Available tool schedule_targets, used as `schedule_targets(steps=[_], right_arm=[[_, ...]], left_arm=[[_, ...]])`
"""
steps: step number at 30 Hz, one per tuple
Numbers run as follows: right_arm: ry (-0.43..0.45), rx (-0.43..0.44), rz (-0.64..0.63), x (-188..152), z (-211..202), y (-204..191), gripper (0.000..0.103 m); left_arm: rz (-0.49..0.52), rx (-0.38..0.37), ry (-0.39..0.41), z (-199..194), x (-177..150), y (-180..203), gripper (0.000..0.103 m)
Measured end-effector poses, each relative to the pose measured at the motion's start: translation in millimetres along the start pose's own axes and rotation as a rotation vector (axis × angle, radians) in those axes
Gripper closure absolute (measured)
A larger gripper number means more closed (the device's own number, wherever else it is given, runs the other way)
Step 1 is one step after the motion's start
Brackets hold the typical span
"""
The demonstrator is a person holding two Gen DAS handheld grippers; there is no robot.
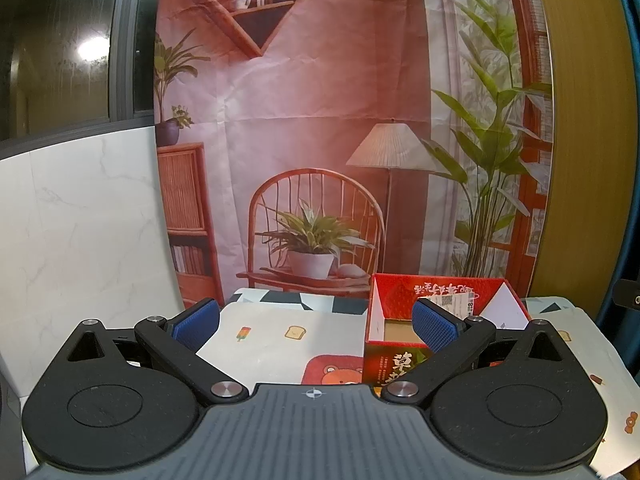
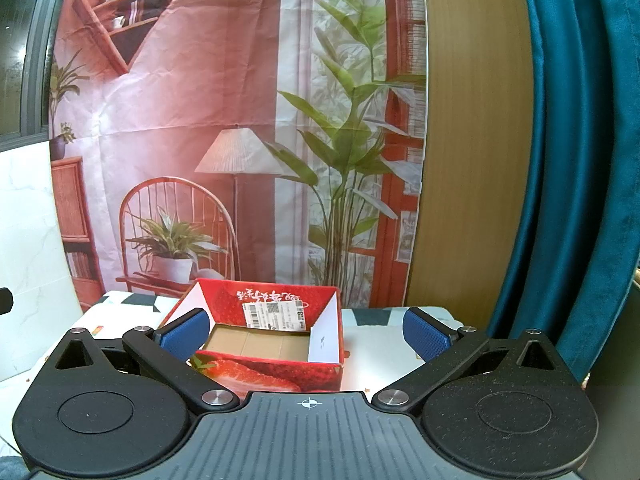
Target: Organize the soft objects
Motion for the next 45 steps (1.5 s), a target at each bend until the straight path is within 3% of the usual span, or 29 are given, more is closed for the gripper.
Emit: schedule_targets(steps=[38,42,45], right_arm=[[0.005,0.0,0.001,1,0,-1,0.0],[0.019,0.012,0.01,-1,0,1,0.0],[0.027,0.034,0.03,-5,5,4,0.0]], left_arm=[[0.0,-0.004,-0.004,0,-4,3,0.0],[0.006,-0.003,-0.019,7,-6,6,0.0],[-0.009,-0.02,-0.078,15,-10,4,0.0]])
Point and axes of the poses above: each gripper's, at about its wrist camera, not at the fingertips, and z roughly the way its jaws point, y to its right, x to its top, the point moved 3 cm from there along z, roughly the way its jaws point, and after that the axes turned 8 degrees about x, right-handed, at the moved point
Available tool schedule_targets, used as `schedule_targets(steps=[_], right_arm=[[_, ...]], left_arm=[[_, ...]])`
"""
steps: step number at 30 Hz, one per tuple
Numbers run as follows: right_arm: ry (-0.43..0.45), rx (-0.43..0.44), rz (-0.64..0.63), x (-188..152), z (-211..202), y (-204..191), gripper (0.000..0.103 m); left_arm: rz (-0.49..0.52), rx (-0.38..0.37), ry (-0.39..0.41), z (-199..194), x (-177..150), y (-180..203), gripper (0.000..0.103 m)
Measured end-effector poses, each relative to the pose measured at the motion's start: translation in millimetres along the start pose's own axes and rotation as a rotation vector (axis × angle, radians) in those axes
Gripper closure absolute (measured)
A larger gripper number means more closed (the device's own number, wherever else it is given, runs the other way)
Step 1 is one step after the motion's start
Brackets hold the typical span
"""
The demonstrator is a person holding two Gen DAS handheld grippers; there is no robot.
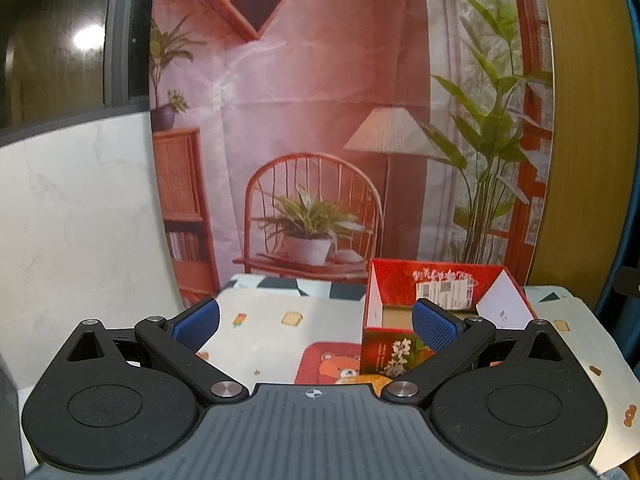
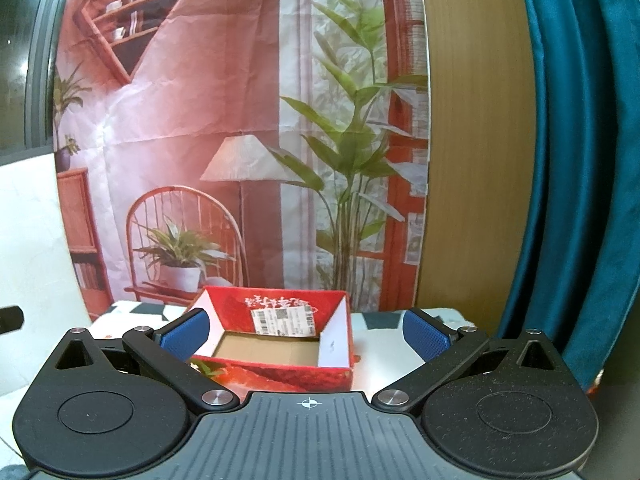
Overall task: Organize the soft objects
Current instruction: 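Lower the left tool to the orange floral oven mitt and grasp it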
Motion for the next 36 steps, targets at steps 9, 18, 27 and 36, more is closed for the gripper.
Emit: schedule_targets(steps=[9,18,27,36], right_arm=[[-0.006,0.117,0.082,-28,29,7,0.0],[-0.104,0.132,0.061,-61,62,1,0.0],[-0.203,0.157,0.042,-93,89,-6,0.0],[-0.291,0.284,0.034,-102,147,-29,0.024]], left_arm=[[0.0,-0.005,-0.042,35,-16,-6,0.0],[-0.058,-0.08,-0.138,67,-47,-7,0.0],[-0.17,-0.164,-0.169,94,-57,1,0.004],[-0.081,-0.219,-0.316,153,-73,12,0.05]])
Point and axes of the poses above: each gripper's, at about its wrist camera, not at the fingertips, and z roughly the way its jaws point, y to its right, x to its top, the point moved 3 cm from there along z, roughly the way its jaws point, and after that the axes turned 8 degrees about x, right-handed, at the moved point
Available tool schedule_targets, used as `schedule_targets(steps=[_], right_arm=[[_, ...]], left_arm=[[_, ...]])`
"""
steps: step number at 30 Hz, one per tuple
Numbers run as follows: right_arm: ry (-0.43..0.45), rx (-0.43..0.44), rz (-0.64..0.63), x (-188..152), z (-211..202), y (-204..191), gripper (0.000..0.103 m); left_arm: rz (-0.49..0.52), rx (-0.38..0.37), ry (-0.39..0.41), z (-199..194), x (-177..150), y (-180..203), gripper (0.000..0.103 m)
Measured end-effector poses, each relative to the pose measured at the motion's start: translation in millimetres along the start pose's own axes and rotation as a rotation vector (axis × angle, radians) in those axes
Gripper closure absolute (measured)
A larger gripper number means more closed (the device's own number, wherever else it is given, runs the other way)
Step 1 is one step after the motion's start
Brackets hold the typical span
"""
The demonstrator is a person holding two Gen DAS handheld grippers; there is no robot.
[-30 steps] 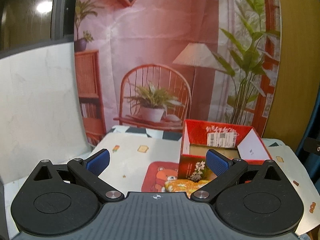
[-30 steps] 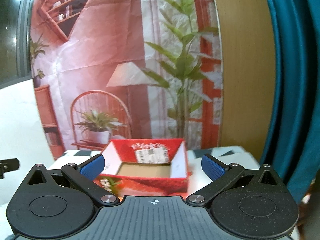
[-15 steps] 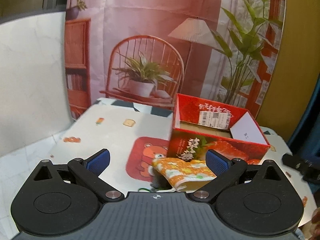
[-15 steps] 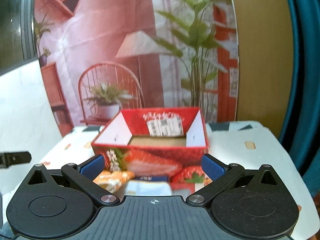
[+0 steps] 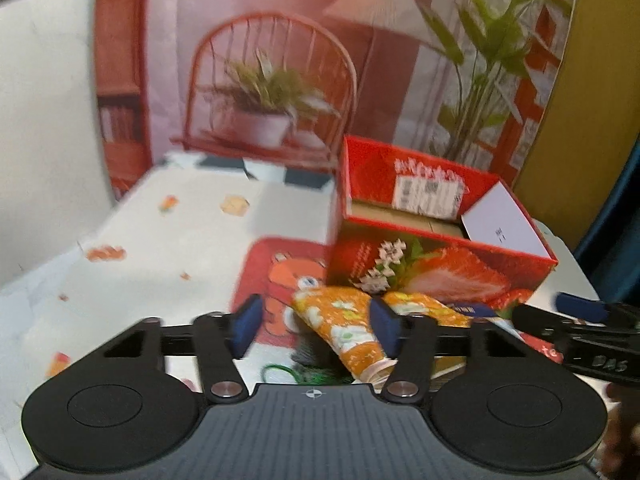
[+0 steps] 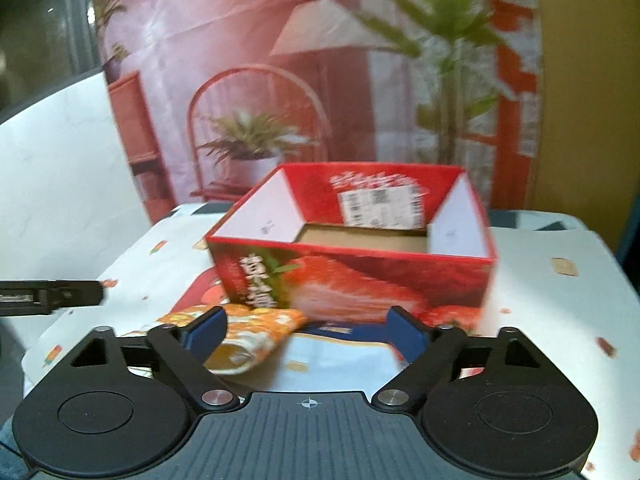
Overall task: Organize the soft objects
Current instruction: 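Lower the left tool to the orange floral oven mitt and grasp it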
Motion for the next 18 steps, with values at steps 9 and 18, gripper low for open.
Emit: schedule_targets(steps=[9,18], right_arm=[[-0.121,0.101,0.029,-16,52,-8,0.047],[-0.185,0.144,0.054,-37,62,-2,0.062]], left_arm=[[-0.102,-0.145,-0.175,52,-27,-6,0.051],[-0.114,-0.191,-0.267,70,-43,-7,0.069]])
Point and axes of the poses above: each gripper's, at about its wrist camera, not at the fingertips, and z roughly the way its jaws point, y to its right, x to its top, the point moved 3 cm from there along z, roughly the way its jaws point, and after that the axes turned 8 degrees about x, right-handed, at the moved point
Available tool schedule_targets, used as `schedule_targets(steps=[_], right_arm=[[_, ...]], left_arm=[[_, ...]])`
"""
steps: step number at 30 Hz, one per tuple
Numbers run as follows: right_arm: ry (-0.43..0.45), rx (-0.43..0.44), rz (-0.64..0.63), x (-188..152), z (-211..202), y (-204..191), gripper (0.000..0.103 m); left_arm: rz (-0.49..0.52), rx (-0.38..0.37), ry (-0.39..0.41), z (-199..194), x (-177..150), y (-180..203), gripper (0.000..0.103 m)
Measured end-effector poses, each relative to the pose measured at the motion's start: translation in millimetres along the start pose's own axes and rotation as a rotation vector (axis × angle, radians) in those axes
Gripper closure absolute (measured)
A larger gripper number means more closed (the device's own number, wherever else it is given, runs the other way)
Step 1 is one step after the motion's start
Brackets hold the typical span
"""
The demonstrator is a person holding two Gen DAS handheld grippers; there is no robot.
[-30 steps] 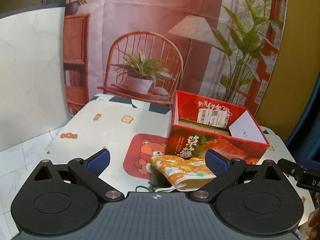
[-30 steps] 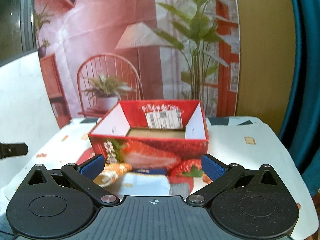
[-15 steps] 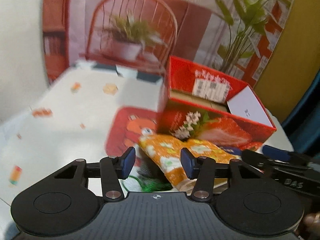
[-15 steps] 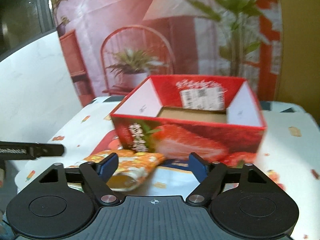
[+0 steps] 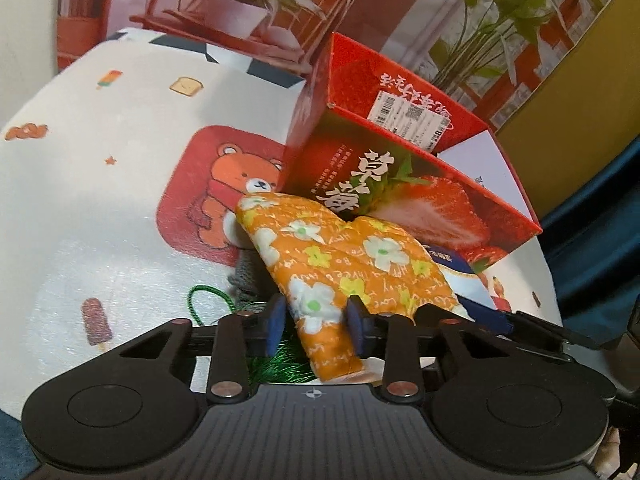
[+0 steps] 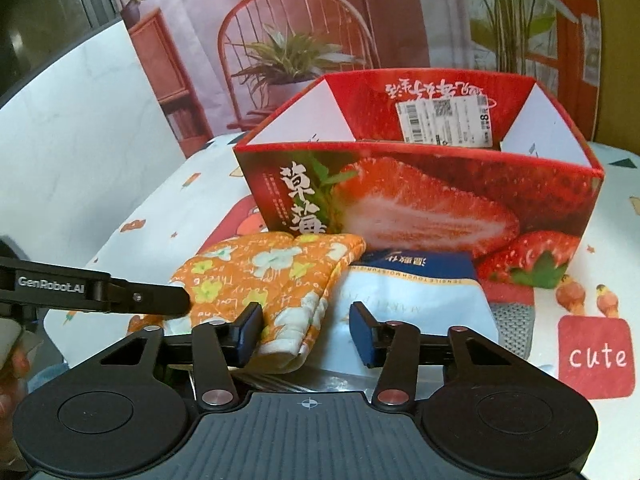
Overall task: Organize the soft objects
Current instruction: 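Lower the left tool to the orange floral oven mitt and grasp it, then lift the oven mitt with the left tool and carry it over the red box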
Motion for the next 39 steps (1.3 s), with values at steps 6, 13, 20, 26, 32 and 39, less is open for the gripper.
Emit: schedule_targets(steps=[6,13,20,26,32,39], right_arm=[[0.0,0.035,-0.015,4,-1,-3,0.079],[0.035,0.066,-0.032,11,-11,-11,0.088],[0.101,0.092,-0.068,24,-30,-24,0.088],[0.186,0.107,-0.102,42,-52,-34,0.088],[0.251,0.107,-0.123,61,-71,-39,0.089],[0.311,0.085,-0.146,81,-89,-41,0.089]], left_arm=[[0.008,-0.014,0.016,-1,4,2,0.079],[0.042,-0.021,0.071,-16,9,8,0.082],[0.089,-0.022,0.174,-48,18,16,0.082],[0.182,-0.023,0.282,-77,32,35,0.082],[0.215,-0.044,0.338,-93,45,51,0.082],[0.251,-0.073,0.395,-102,61,69,0.082]])
Point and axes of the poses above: each gripper's, at about its wrist camera, not at the fingertips, and z roughly the way its jaws point, y to its right, x to its top, the point moved 3 cm from there along z, roughly the way its jaws point, and after that the axes turned 8 degrees about x, right-handed, at the moved point
